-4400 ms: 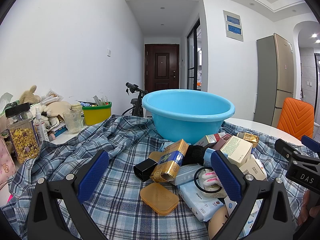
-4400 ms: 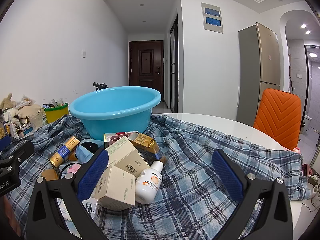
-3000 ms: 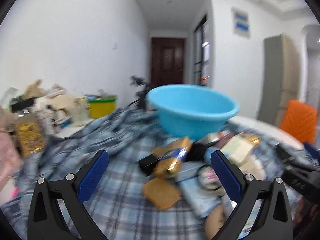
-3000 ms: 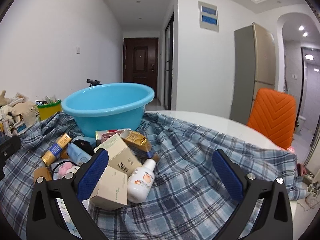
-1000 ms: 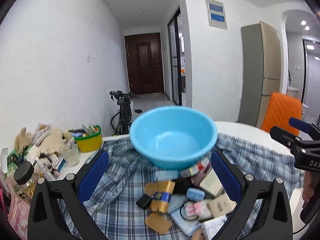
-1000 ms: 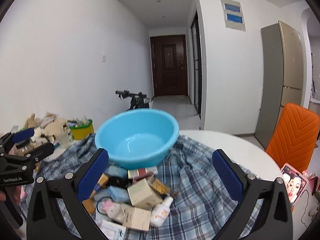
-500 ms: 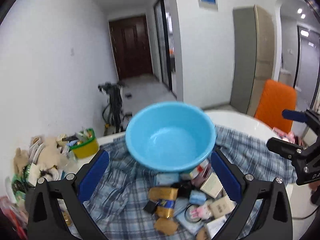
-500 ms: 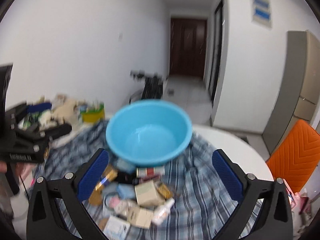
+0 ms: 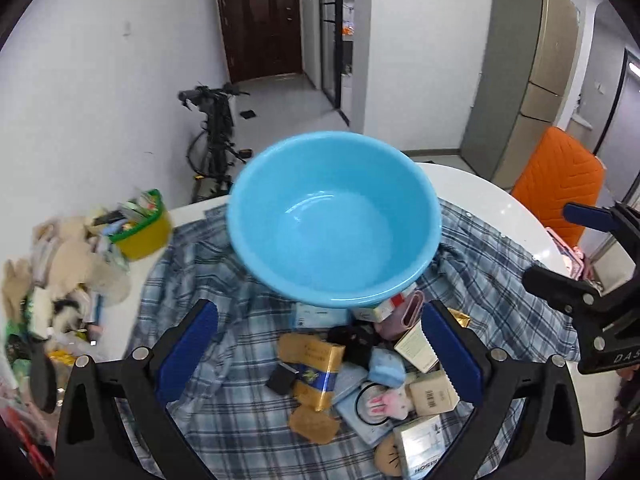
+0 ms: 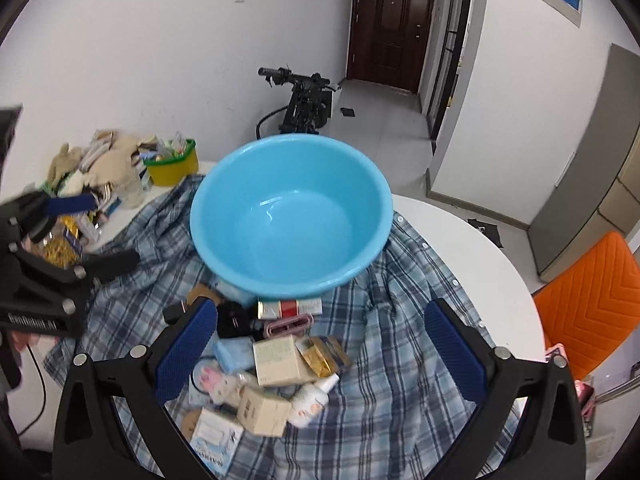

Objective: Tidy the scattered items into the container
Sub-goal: 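Move both tools forward over the items beside the blue basin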

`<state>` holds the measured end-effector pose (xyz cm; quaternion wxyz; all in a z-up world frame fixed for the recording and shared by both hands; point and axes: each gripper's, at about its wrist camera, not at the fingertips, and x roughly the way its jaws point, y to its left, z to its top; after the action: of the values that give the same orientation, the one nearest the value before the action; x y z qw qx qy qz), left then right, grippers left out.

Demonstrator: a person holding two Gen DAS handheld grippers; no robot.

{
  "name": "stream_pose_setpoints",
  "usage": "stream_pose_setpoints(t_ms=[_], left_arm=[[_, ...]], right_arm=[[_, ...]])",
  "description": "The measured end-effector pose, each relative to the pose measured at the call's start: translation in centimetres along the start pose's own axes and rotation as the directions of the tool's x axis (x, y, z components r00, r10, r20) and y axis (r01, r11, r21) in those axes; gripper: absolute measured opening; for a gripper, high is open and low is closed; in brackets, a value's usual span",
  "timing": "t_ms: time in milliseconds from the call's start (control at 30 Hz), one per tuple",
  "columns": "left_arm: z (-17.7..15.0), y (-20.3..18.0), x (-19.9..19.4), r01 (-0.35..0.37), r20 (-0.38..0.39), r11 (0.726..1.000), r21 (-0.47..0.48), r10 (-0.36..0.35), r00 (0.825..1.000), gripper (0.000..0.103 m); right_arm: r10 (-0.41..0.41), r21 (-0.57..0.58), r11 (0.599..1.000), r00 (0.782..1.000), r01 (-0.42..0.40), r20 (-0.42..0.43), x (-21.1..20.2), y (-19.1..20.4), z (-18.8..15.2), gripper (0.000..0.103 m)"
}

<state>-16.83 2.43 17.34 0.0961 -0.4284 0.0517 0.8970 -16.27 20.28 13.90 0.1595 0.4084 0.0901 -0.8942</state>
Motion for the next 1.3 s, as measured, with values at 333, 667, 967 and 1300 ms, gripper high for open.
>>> stream_pose_setpoints(t_ms=[333, 667, 967, 1300], left_arm=[[2.7, 1.5, 6.5, 0.011, -0.009, 0.999, -0.041, -0.012, 1.0, 0.103], [3.3, 3.1, 8.2, 0.04, -0.031, 0.998, -0.041, -0.041, 0.999, 0.103], [-1.8, 1.3, 6.0, 0.094, -0.072, 0.995, 0.036, -0.091, 0.993, 0.103], [-6.2, -1.5, 3.3, 0.083, -0.025, 0.984, 0.159, -0.08, 0.996, 0.103]], right_arm=[[0.004, 0.067, 0.998, 1.0, -0.003, -0.016, 5.6, -1.6, 3.1, 0.103], [0.03, 0.065, 0.998, 0.998, -0.027, -0.058, 8.4, -1.5, 3.5, 0.103], [0.086, 0.03, 0.996, 0.995, -0.085, -0.053, 6.2, -0.7, 0.8, 0.103], [0.083, -0.088, 0.992, 0.992, -0.091, -0.092, 2.4, 1.0, -4.5, 0.103]])
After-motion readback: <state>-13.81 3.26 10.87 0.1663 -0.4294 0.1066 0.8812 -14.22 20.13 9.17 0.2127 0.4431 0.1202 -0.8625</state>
